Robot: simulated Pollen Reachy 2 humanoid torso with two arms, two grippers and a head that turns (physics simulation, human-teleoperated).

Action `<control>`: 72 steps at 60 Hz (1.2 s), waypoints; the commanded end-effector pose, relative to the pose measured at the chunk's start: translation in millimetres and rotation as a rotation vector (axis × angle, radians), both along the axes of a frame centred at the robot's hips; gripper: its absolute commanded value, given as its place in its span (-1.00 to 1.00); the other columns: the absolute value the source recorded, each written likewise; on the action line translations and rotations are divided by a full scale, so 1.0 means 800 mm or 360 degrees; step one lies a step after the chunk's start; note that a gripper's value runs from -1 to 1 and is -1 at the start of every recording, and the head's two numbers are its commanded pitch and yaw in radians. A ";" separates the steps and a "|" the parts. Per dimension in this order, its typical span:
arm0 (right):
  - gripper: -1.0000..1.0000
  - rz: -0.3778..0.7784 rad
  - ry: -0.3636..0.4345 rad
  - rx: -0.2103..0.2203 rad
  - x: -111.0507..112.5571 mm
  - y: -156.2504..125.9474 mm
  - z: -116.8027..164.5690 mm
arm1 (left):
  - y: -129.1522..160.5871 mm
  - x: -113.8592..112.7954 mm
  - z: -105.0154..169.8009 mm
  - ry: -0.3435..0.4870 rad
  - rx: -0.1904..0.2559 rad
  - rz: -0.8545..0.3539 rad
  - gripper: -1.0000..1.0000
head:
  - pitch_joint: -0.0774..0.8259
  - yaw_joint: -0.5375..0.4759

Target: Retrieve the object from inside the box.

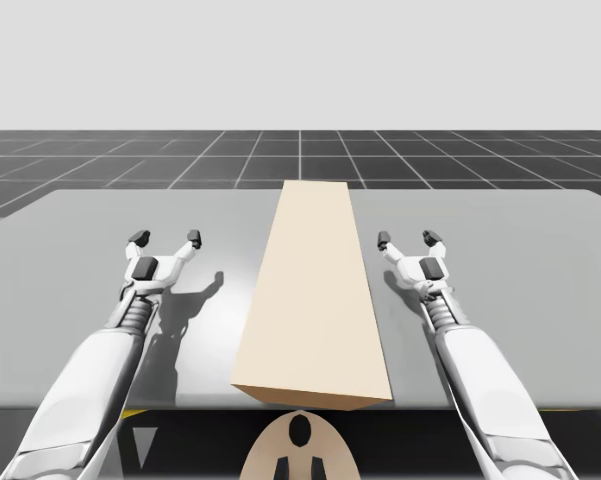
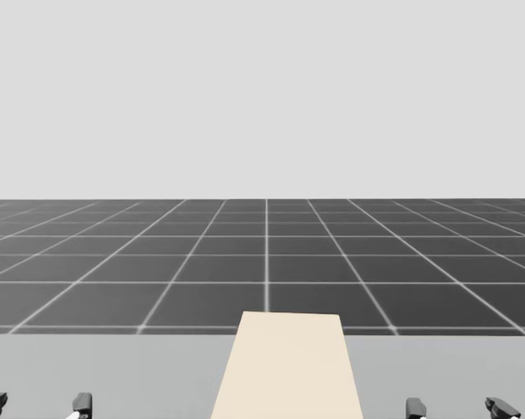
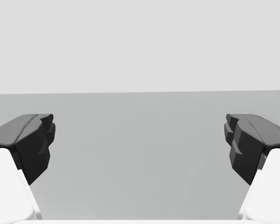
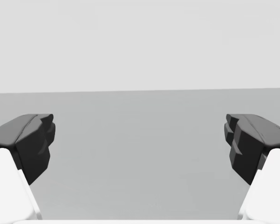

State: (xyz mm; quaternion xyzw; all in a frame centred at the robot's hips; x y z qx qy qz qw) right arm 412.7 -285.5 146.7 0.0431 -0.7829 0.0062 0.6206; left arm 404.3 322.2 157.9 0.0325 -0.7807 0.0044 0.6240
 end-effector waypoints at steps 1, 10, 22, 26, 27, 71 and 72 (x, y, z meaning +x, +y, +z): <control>-1.00 -0.0012 0.0011 -0.0003 -0.002 0.001 -0.001 | -0.001 0.001 0.000 0.0009 0.0006 0.0000 -1.00 | -0.83 0.08; -1.00 0.0043 0.0028 -0.0008 0.000 -0.001 -0.003 | -0.004 0.004 -0.008 0.0132 0.0051 -0.0056 -1.00 | -0.82 0.08; -1.00 0.0252 0.0114 -0.0046 -0.002 0.012 -0.017 | -0.023 -0.001 -0.023 0.0331 0.0156 -0.0339 -1.00 | -0.83 0.08; -1.00 0.0353 0.0094 -0.0096 -0.005 0.018 -0.019 | -0.031 -0.008 -0.022 0.0295 0.0182 -0.0497 -1.00 | -0.83 0.08; -1.00 0.0372 0.0095 -0.0094 -0.006 0.019 -0.019 | -0.033 -0.009 -0.022 0.0287 0.0191 -0.0520 -1.00 | -0.83 0.08; -1.00 0.1294 -0.0160 -0.0243 -0.067 0.098 -0.024 | -0.078 -0.056 -0.034 0.0179 0.0434 -0.1261 -1.00 | -0.83 0.07; -1.00 0.1345 -0.0156 -0.0218 -0.070 0.101 -0.024 | -0.078 -0.056 -0.034 0.0179 0.0432 -0.1260 -1.00 | -0.83 0.07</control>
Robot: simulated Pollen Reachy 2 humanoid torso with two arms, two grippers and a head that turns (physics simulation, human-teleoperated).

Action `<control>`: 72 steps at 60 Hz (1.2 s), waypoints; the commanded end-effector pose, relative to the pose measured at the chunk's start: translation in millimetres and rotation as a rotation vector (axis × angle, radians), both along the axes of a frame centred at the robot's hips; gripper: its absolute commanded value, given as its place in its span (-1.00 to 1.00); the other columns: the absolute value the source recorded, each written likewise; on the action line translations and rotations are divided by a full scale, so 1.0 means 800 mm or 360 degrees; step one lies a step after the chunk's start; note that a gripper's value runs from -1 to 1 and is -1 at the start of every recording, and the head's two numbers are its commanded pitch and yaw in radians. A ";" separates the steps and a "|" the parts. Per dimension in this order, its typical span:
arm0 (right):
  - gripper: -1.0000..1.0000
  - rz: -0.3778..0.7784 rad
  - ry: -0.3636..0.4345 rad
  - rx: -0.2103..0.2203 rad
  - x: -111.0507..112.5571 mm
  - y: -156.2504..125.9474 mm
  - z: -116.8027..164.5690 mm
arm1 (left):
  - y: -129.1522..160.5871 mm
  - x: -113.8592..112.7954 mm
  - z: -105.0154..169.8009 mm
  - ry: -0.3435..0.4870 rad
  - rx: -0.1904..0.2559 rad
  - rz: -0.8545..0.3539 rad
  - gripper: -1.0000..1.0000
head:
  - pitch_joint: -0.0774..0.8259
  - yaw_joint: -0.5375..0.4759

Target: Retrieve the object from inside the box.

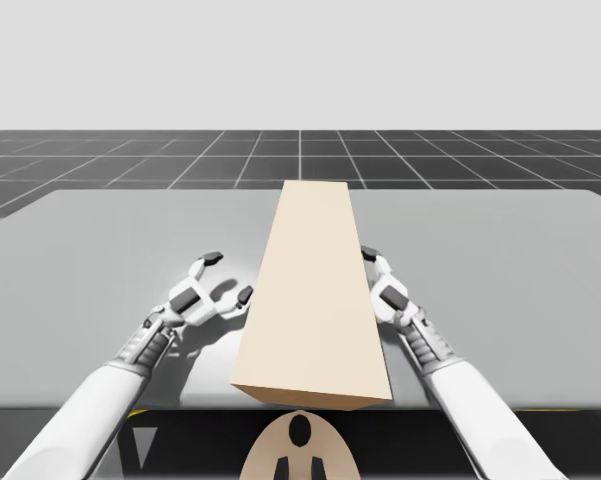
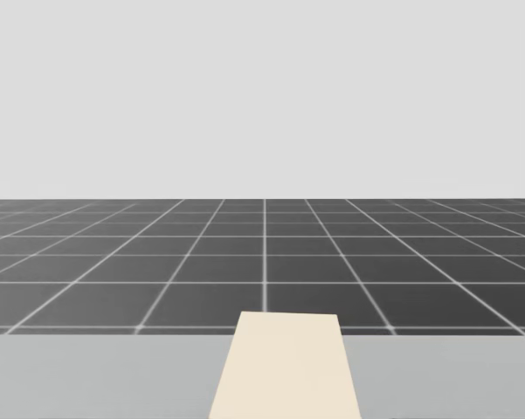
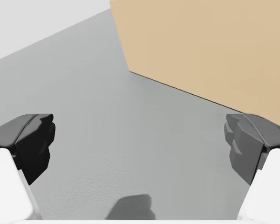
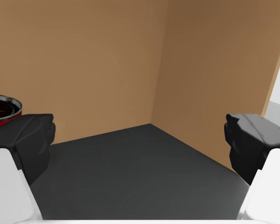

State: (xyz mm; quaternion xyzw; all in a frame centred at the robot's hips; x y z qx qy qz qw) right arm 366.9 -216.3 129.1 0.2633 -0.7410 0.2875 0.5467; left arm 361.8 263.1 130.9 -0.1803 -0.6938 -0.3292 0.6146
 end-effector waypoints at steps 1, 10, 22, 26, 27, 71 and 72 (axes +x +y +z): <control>-1.00 0.0223 0.0010 0.0037 -0.013 0.015 -0.002 | -0.005 -0.003 -0.001 -0.0005 0.0011 -0.0046 -1.00 | -0.83 0.07; -1.00 0.0299 -0.0001 0.0016 -0.019 0.026 -0.002 | -0.007 -0.003 -0.002 -0.0001 0.0020 -0.0063 -1.00 | -0.83 0.07; -1.00 0.0415 -0.0023 0.0056 -0.021 0.040 -0.002 | -0.008 -0.005 -0.003 -0.0007 0.0041 -0.0084 -1.00 | -0.82 0.07; -1.00 0.0458 -0.0004 0.0065 -0.020 0.045 -0.006 | -0.008 -0.005 -0.003 -0.0008 0.0047 -0.0086 -1.00 | -0.82 0.07; -1.00 0.0466 -0.0005 0.0061 -0.020 0.046 -0.007 | -0.008 -0.005 -0.003 -0.0008 0.0047 -0.0086 -1.00 | -0.82 0.06; -1.00 0.0856 0.0172 0.0085 0.029 0.165 -0.086 | -0.009 -0.005 -0.004 -0.0017 0.0079 -0.0078 -1.00 | -0.75 0.07; -1.00 0.0856 0.0174 0.0080 0.028 0.168 -0.087 | -0.009 -0.005 -0.005 -0.0017 0.0080 -0.0078 -1.00 | -0.75 0.07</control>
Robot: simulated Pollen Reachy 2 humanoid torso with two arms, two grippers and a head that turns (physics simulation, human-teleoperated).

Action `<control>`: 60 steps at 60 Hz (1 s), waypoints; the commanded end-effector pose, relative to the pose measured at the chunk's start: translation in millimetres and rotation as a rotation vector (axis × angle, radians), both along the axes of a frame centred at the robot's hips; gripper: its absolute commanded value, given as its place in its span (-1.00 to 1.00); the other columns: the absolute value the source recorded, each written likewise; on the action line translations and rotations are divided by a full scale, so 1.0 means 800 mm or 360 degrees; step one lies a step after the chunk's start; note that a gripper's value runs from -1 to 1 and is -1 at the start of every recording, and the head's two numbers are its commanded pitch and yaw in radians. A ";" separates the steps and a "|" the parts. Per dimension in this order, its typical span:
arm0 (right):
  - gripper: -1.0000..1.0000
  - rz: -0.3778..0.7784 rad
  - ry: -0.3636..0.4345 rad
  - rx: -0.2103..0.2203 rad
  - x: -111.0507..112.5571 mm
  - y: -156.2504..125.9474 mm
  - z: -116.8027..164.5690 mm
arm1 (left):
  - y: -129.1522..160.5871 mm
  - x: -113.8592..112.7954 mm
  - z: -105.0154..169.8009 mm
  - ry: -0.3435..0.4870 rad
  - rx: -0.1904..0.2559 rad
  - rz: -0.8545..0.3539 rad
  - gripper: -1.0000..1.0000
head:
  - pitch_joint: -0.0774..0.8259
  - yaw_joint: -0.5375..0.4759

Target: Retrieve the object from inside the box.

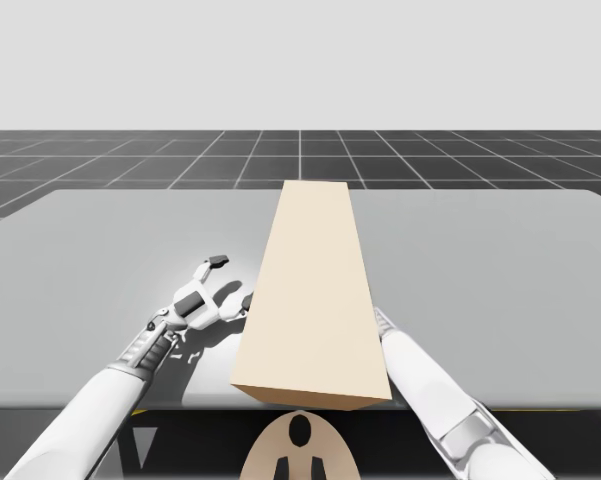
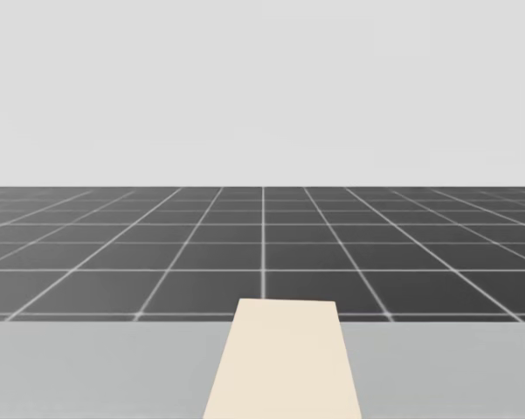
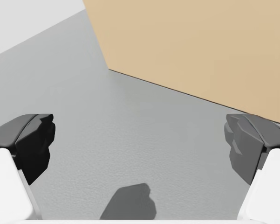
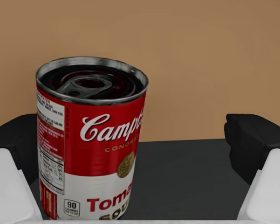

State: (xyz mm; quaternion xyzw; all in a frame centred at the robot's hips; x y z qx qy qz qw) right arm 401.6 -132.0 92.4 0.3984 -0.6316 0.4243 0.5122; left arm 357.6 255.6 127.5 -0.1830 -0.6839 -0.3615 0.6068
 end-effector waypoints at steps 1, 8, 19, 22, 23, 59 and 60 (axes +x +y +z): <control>-1.00 0.0167 0.0107 0.0218 -0.015 0.065 -0.042 | 0.000 0.000 0.000 -0.0005 0.0009 0.0005 -1.00 | -0.75 0.07; -0.84 0.0171 0.0242 0.0181 -0.031 0.082 -0.047 | 0.001 0.000 0.000 -0.0010 0.0012 0.0011 -1.00 | -0.74 0.08; 1.00 0.0171 0.0276 0.0101 -0.044 0.080 -0.048 | 0.002 0.000 -0.001 -0.0014 0.0022 0.0017 -1.00 | -0.74 0.08; 1.00 0.0143 0.0281 0.0098 -0.045 0.073 -0.045 | 0.002 0.000 -0.001 -0.0014 0.0023 0.0019 -1.00 | -0.75 0.08; 1.00 0.0133 0.0281 0.0098 -0.045 0.069 -0.044 | 0.002 0.000 -0.001 -0.0014 0.0023 0.0021 -1.00 | -0.75 0.08; 1.00 -0.0414 0.0066 0.0089 -0.034 -0.151 -0.016 | 0.003 0.003 -0.001 -0.0013 0.0023 0.0034 -1.00 | -0.77 0.07; 1.00 -0.0424 0.0063 0.0089 -0.033 -0.154 -0.015 | 0.003 0.003 -0.001 -0.0013 0.0023 0.0034 -1.00 | -0.77 0.07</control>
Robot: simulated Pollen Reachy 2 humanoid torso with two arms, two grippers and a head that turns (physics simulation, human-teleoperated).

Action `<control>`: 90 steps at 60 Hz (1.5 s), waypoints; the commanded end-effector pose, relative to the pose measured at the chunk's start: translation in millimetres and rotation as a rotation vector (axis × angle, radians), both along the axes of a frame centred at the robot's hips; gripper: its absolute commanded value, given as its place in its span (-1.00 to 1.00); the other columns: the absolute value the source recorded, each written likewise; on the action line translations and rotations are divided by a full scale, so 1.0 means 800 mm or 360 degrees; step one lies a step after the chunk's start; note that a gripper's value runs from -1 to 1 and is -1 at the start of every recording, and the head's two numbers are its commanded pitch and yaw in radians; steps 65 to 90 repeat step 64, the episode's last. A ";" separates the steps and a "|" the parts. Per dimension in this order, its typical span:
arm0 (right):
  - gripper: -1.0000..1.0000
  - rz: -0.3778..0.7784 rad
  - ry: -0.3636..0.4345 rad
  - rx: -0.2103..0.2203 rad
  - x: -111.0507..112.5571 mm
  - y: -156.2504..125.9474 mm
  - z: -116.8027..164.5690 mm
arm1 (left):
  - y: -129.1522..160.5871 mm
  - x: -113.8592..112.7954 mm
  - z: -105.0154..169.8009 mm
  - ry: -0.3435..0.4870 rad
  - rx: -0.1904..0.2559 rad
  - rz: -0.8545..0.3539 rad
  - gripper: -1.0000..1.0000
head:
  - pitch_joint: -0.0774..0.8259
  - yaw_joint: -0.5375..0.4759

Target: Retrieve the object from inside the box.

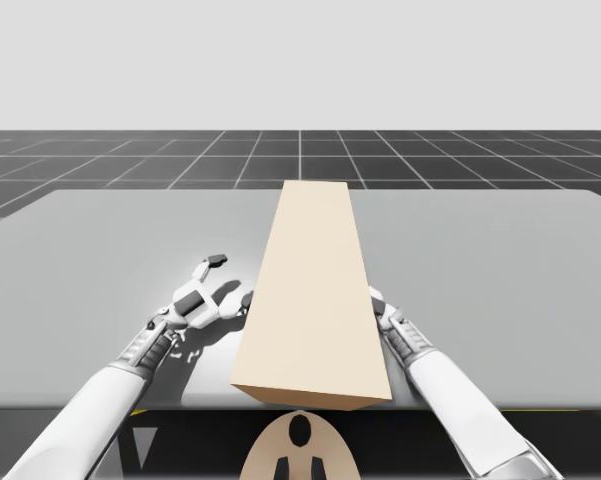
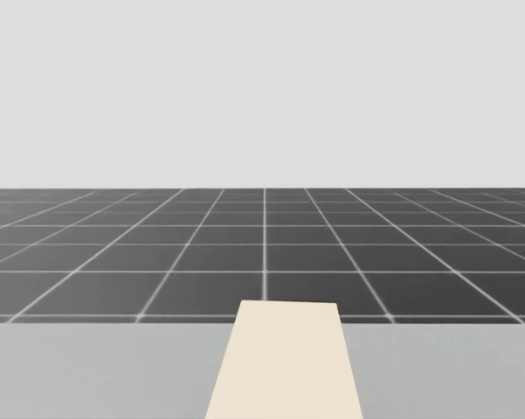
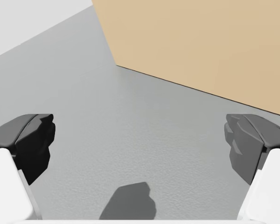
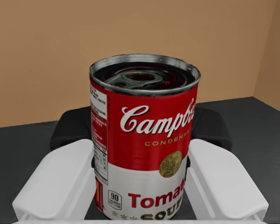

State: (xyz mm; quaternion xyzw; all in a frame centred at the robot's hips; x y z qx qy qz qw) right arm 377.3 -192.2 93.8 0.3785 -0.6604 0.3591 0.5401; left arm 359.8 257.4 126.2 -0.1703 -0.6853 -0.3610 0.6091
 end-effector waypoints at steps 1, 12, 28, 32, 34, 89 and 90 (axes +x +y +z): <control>1.00 -0.0231 -0.0007 -0.0027 -0.001 -0.088 -0.015 | 0.001 0.000 0.000 0.0000 -0.0002 0.0001 -1.00 | -0.77 0.08; 1.00 -0.0403 -0.0110 -0.0084 0.015 -0.137 0.001 | 0.002 0.000 0.001 -0.0002 -0.0009 0.0005 -1.00 | -0.77 0.08; 1.00 -0.0805 -0.0256 0.0035 0.048 -0.210 0.054 | 0.003 0.001 0.000 -0.0001 -0.0013 0.0011 -1.00 | -0.77 0.10; 1.00 -0.0954 -0.0271 0.0063 0.055 -0.223 0.067 | 0.003 0.001 0.000 -0.0002 -0.0016 0.0015 -1.00 | -0.77 0.10; 1.00 -0.1074 -0.0295 0.0085 0.060 -0.232 0.078 | 0.003 0.002 0.000 -0.0004 -0.0019 0.0018 -1.00 | -0.77 0.10; 1.00 -0.1449 -0.0630 0.0430 0.032 -0.224 0.292 | 0.004 0.003 0.001 -0.0014 -0.0033 0.0038 -1.00 | -0.77 0.10; 1.00 -0.1449 -0.0630 0.0430 0.032 -0.224 0.292 | 0.004 0.003 0.001 -0.0014 -0.0033 0.0038 -1.00 | -0.77 0.10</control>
